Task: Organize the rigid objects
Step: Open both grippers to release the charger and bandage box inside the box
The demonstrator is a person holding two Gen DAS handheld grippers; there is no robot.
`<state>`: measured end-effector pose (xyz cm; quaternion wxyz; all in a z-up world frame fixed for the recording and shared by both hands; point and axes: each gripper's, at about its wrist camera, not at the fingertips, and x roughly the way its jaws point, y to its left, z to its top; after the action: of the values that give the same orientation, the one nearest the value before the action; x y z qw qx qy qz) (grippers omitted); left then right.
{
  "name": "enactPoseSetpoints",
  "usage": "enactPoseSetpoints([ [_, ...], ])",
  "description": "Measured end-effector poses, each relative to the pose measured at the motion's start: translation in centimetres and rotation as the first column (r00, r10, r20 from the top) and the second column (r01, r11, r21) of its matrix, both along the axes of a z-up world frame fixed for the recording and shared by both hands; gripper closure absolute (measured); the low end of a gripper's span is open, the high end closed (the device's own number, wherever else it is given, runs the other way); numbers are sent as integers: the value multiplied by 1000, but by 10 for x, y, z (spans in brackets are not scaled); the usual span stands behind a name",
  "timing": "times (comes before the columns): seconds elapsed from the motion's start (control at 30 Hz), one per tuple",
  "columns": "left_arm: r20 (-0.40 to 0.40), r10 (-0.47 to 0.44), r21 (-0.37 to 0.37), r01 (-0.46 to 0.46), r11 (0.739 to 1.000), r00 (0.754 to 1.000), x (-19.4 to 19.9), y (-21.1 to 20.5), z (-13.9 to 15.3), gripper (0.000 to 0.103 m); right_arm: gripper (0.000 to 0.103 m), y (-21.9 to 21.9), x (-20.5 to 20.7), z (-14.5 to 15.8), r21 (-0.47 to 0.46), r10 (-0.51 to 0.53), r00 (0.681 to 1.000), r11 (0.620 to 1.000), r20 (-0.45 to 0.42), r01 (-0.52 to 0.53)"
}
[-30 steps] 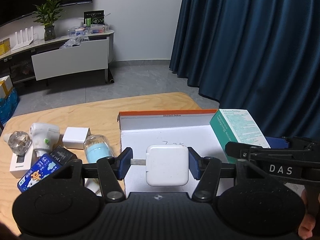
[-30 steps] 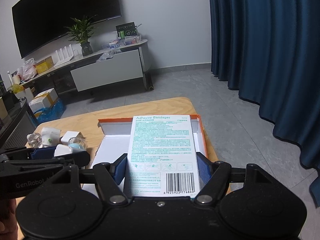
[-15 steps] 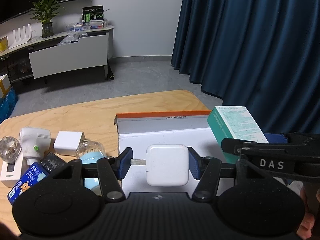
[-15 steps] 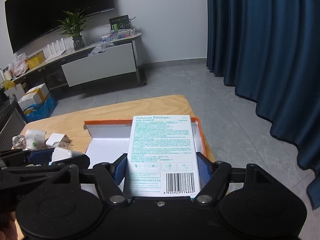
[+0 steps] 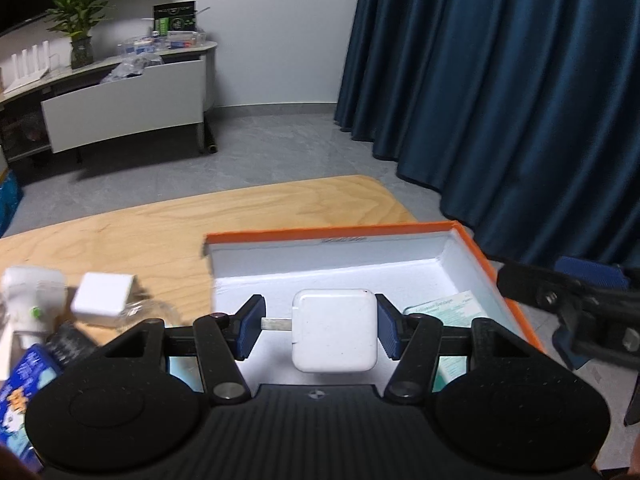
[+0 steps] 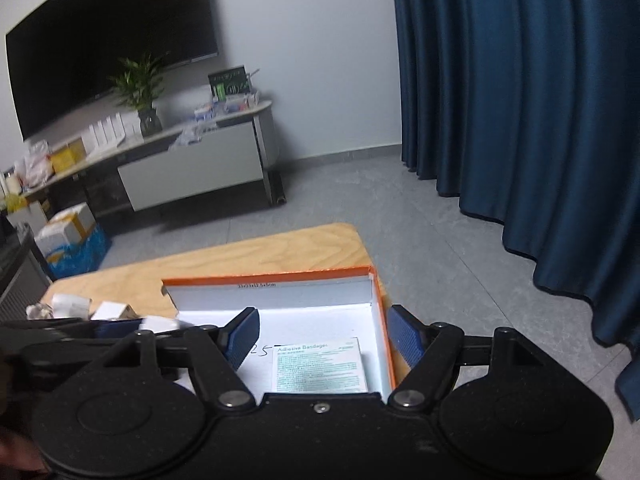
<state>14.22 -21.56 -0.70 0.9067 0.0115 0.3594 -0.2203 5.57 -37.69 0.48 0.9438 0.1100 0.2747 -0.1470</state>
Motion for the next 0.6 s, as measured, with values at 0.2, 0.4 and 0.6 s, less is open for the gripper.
enactPoseSetpoints([
  [0.2,7,-9,-11,10,1000,1000,-5,-4,6,24,17,4,-11,5,-11,0,1000,1000,1,0],
  [0.4,-3,49,-5,-49,999,999,-20,18,15,17,16,18,-21,8,3,21,1000,1000,8,-21],
  [0.6,4,122,48,-122,991,992,-45,44,27,9,15,39,-29,9,20,75,997,997,-3,-75],
])
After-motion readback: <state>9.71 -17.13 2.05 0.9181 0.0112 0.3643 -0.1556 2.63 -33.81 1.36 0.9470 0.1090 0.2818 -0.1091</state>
